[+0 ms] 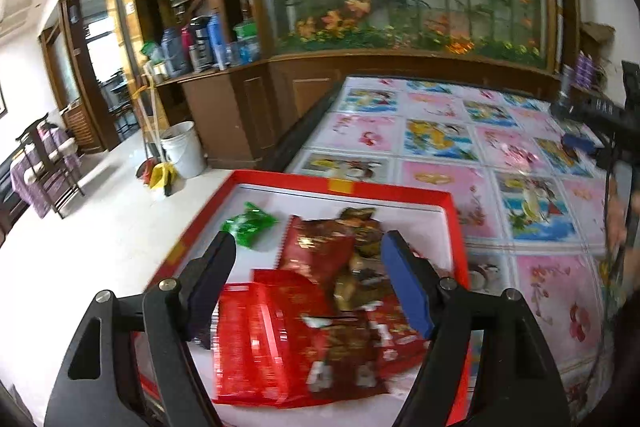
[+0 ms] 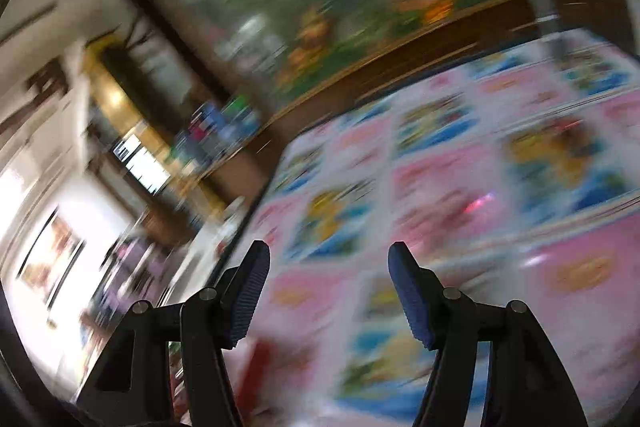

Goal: Organize snacks
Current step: 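Carry the green candy and white-red candy over the red box and release both, then grasp the brown chocolate with right gripper while left grasps the pink Lotso packet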

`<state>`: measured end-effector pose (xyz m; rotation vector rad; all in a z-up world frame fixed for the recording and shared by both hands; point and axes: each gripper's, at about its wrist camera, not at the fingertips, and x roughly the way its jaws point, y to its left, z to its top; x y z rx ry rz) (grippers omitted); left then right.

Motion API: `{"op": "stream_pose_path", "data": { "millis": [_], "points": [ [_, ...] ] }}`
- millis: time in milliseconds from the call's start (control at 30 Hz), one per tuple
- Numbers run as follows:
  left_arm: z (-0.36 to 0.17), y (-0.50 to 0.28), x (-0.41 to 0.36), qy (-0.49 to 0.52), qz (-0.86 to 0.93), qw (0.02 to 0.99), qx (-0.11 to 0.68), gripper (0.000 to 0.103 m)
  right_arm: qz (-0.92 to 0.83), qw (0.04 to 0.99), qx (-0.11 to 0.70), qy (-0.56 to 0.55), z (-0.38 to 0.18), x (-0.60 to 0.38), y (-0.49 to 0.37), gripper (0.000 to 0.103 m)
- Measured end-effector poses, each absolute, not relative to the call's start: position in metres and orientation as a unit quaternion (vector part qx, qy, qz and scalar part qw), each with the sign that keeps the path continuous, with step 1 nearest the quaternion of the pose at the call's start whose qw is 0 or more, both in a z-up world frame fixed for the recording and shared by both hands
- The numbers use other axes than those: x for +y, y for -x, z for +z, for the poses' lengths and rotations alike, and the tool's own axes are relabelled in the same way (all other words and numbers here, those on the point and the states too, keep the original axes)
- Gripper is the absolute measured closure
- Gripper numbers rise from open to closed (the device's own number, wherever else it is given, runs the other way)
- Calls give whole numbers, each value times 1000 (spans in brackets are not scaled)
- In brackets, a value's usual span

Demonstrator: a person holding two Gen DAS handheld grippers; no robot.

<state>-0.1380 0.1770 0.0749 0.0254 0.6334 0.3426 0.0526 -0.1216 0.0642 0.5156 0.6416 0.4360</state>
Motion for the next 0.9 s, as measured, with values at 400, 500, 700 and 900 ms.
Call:
{"op": "stream_pose_path", "data": {
  "millis": [400, 500, 700, 900],
  "points": [
    [72, 130, 155, -49, 142, 929, 338, 27, 95, 912, 346, -197, 42, -237, -157, 38],
    [68, 129, 156, -57, 143, 925, 349, 27, 56, 916, 362, -166, 30, -229, -176, 39],
    [69, 128, 164, -56, 151, 921, 354, 27, -13, 912, 398, -97, 9, -212, -202, 45],
    [75, 120, 162, -32, 134, 925, 355, 27, -66, 902, 426, -33, 3, -200, -208, 69]
  ]
}}
